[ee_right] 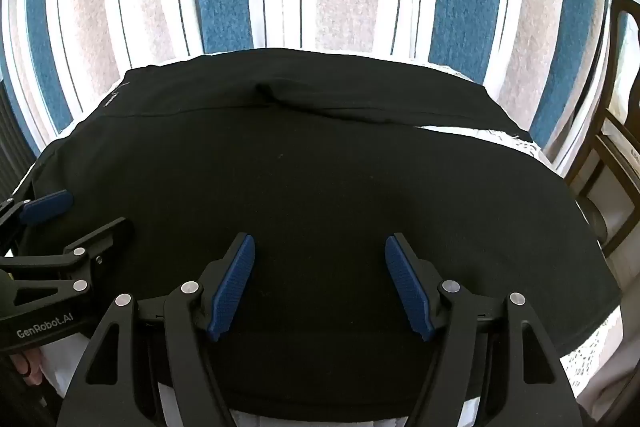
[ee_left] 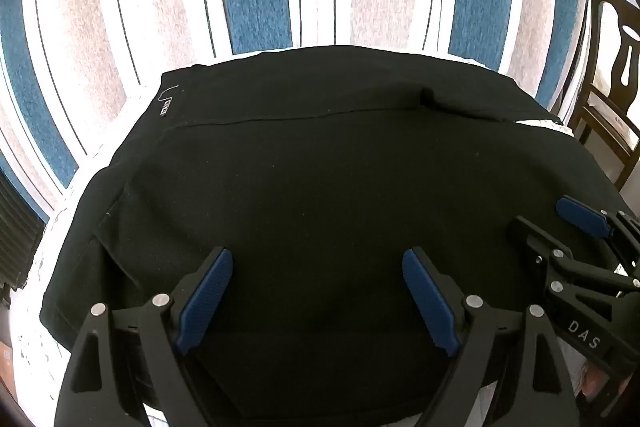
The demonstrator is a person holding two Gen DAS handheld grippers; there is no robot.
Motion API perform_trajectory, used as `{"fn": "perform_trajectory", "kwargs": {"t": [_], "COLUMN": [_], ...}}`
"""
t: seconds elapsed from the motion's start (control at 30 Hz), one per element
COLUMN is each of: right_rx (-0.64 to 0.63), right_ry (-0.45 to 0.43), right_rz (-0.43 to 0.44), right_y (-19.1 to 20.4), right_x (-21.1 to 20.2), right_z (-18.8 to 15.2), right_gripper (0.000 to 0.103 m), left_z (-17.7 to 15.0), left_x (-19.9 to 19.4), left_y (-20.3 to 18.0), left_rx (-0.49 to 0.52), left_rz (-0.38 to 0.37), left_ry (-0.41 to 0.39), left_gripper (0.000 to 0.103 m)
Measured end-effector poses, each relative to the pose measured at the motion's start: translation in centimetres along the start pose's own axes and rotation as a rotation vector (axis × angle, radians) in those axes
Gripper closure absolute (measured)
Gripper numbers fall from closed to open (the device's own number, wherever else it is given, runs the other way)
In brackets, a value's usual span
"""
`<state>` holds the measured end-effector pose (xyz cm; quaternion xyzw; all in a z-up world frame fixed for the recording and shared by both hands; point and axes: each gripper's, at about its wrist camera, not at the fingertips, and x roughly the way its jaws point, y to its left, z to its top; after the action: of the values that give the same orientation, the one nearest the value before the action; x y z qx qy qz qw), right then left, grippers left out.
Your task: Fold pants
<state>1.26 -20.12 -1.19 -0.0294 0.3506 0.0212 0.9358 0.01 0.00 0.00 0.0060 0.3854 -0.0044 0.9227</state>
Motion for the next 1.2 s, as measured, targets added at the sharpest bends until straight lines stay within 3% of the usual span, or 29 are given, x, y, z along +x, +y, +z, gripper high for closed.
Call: {"fn": "perform_trajectory", "kwargs": {"t": [1.2], "right_rx": [0.016], "right_ry": [-0.007], "right_rz": [0.016], "right_y": [0.1], "right_x": [0.0], "right_z": [-0.1], "right_gripper": [0.035], "left_z": [0.3], "left_x": [0.2], "left_y": [0.4], "left_rx": [-0.007], "left_rz": [0.017], "left_ry": [0.012], "left_gripper": [0.012]}}
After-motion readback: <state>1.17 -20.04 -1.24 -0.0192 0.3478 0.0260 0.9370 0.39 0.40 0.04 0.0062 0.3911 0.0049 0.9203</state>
